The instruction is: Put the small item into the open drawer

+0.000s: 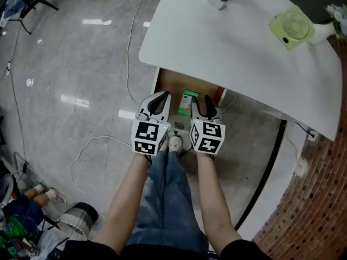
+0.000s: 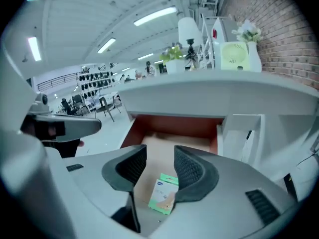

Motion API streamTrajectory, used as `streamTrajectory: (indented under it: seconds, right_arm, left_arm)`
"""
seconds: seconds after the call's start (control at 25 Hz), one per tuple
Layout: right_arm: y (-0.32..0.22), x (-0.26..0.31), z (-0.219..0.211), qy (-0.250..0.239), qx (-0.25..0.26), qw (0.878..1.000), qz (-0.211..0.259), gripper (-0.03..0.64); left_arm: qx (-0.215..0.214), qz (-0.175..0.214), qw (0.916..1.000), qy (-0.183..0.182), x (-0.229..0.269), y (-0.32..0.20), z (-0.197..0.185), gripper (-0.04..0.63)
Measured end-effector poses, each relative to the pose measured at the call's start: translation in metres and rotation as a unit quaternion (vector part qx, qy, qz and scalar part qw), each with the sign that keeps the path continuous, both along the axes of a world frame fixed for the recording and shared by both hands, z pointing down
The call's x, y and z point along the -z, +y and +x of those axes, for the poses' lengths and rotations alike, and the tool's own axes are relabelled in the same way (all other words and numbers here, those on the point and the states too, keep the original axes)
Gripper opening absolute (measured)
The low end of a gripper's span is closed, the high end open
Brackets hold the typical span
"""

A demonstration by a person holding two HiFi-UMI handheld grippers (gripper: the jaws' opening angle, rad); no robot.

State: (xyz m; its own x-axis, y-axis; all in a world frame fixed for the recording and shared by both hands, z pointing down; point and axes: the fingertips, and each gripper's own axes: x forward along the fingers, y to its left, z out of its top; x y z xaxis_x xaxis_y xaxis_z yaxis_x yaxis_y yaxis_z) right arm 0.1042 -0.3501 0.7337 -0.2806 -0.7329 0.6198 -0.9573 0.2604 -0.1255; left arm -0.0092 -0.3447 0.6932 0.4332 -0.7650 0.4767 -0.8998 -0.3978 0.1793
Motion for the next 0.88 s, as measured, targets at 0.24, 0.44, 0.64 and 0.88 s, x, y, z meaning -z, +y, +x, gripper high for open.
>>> streamTrajectory:
  seconds: [0.24, 0.44, 0.64, 0.88]
  right_arm:
    - [0.026, 0.104, 0.032, -0.024, -0.041, 0.997, 0.062, 0.081]
    - [0.032, 0.194, 0.066, -0.022, -0.070, 0.990, 0.120, 0.011]
    - [0.031, 0.279, 0.090, -0.023, -0.083, 0.980, 0.181, 0.003]
    - [0.041, 0.351, 0.114, -0.015, -0.089, 0.966, 0.242, 0.002]
  left_arm:
    - [-0.013, 0.024, 0.9996, -0.009, 0.082, 0.011, -0.003, 0.021]
    - [-0.018, 0.065, 0.9976, -0.013, 0.165, 0.011, 0.004, 0.021]
    - [-0.020, 0.114, 0.9932, -0.012, 0.246, 0.005, 0.013, 0.021]
    - [-0.022, 0.168, 0.9854, -0.011, 0.317, 0.004, 0.022, 0.021]
